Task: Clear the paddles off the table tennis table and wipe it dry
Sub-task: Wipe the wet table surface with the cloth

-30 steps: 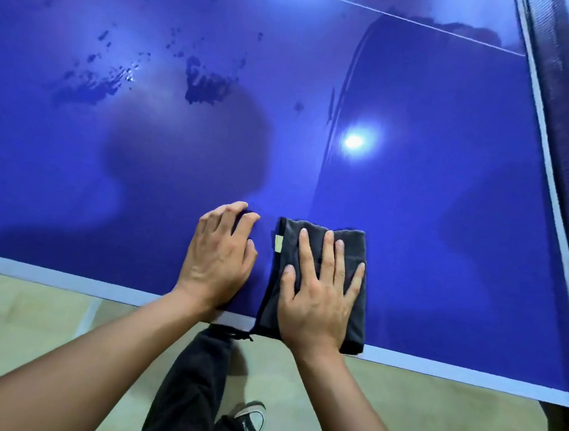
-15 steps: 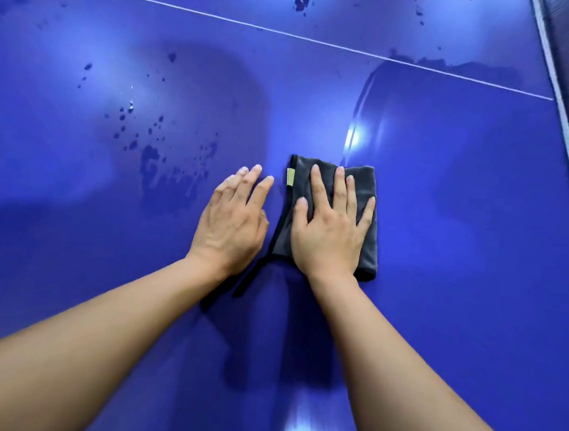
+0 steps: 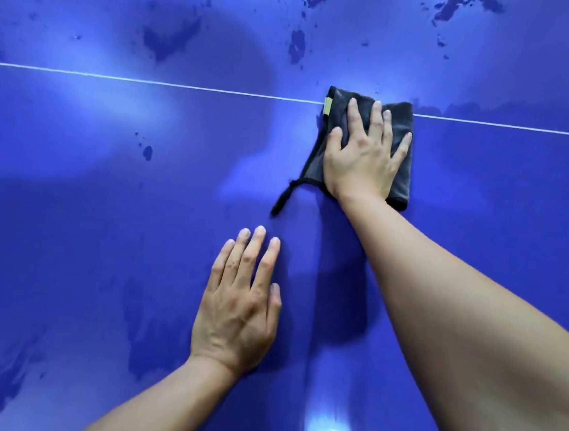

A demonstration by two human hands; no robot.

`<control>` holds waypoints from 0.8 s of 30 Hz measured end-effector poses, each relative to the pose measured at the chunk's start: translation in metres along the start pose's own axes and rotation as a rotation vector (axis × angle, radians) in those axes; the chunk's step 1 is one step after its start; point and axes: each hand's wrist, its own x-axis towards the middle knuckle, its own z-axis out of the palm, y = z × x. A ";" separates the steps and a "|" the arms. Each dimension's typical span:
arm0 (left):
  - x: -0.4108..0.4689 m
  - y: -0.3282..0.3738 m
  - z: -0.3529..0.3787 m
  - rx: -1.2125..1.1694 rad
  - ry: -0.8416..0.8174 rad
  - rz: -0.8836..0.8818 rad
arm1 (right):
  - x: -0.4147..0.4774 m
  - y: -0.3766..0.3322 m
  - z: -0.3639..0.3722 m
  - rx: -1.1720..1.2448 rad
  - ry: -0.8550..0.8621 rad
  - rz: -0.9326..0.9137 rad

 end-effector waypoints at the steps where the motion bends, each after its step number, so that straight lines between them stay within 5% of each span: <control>1: 0.000 0.000 0.001 0.000 0.007 0.003 | 0.009 -0.003 0.001 -0.003 -0.001 -0.001; 13: 0.004 -0.005 0.000 -0.002 -0.020 0.002 | 0.042 -0.021 0.001 -0.010 -0.073 -0.077; 24: -0.014 -0.001 -0.005 -0.036 0.062 -0.107 | -0.173 0.018 -0.019 -0.001 -0.092 -0.247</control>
